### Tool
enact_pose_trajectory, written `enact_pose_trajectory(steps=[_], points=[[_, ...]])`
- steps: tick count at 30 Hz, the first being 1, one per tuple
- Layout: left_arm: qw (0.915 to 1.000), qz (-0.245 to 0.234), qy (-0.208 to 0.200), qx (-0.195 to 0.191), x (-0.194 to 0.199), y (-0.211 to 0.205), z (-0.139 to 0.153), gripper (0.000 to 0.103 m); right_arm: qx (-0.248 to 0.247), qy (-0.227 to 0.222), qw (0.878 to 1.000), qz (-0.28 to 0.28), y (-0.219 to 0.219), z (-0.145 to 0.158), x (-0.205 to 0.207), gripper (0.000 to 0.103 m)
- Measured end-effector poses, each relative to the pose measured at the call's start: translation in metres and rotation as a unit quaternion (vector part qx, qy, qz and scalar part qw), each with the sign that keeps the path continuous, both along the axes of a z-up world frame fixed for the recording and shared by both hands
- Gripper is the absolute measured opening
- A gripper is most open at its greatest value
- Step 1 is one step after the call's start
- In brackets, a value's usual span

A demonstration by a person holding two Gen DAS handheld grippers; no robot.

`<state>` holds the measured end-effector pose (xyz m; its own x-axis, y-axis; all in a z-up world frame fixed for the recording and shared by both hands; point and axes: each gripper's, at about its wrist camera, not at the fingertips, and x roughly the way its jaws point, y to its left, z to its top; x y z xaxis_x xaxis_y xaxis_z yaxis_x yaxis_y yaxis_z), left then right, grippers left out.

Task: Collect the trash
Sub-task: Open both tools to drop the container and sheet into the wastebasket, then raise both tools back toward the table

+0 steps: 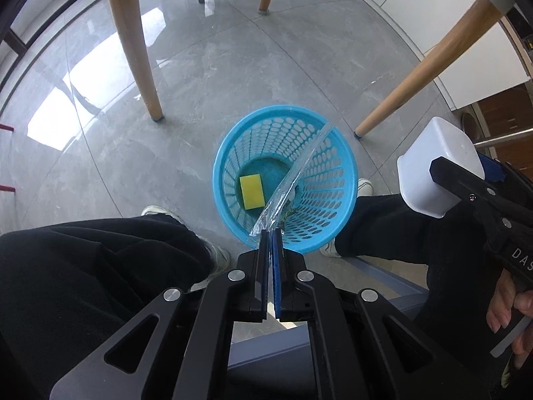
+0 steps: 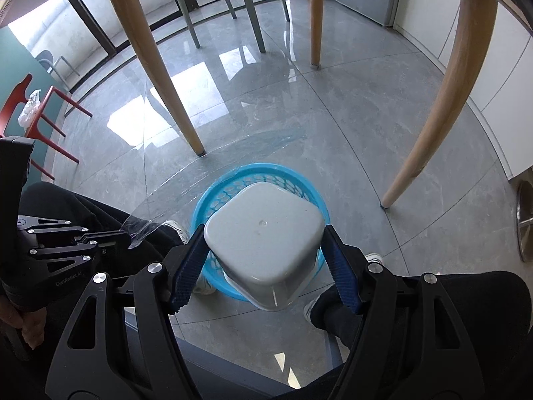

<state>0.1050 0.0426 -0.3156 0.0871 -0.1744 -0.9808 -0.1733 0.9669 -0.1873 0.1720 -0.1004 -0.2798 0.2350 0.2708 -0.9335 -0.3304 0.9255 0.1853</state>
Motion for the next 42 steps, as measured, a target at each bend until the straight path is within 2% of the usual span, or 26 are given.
enact_pose_trajectory(steps=[7,13,18,24,26,29,31,35,42], points=[[0.998,0.019,0.059,-0.012,0.011,0.0,-0.036,0.001,0.013,0.084,0.996,-0.031,0.0,-0.046,0.022,0.065],[0.9947,0.015,0.102,-0.008,0.025,-0.006,-0.069,0.001,0.018,0.13,0.99,-0.05,0.003,-0.082,0.033,0.065],[0.9909,0.013,0.134,-0.003,0.029,-0.009,-0.091,0.001,0.005,0.15,0.987,-0.058,0.001,-0.107,0.041,0.065],[0.9882,0.013,0.152,0.004,0.036,-0.008,-0.106,0.002,-0.002,0.166,0.984,-0.062,0.002,-0.124,0.046,0.066],[0.9883,0.012,0.152,-0.005,0.037,-0.009,-0.108,0.002,0.0,0.171,0.983,-0.066,0.0,-0.128,0.047,0.066],[0.992,0.008,0.126,-0.002,0.041,-0.013,-0.102,0.019,0.011,0.177,0.981,-0.072,-0.002,-0.132,0.05,0.066],[0.9926,0.01,0.121,0.004,0.041,-0.012,-0.1,0.021,0.011,0.176,0.982,-0.074,-0.002,-0.131,0.051,0.075],[0.9917,0.023,0.127,-0.005,0.038,-0.007,-0.101,0.021,0.006,0.177,0.981,-0.075,-0.003,-0.132,0.049,0.075],[0.9941,0.043,0.097,-0.023,0.034,0.004,-0.078,0.024,0.003,0.164,0.984,-0.069,-0.003,-0.116,0.043,0.075]])
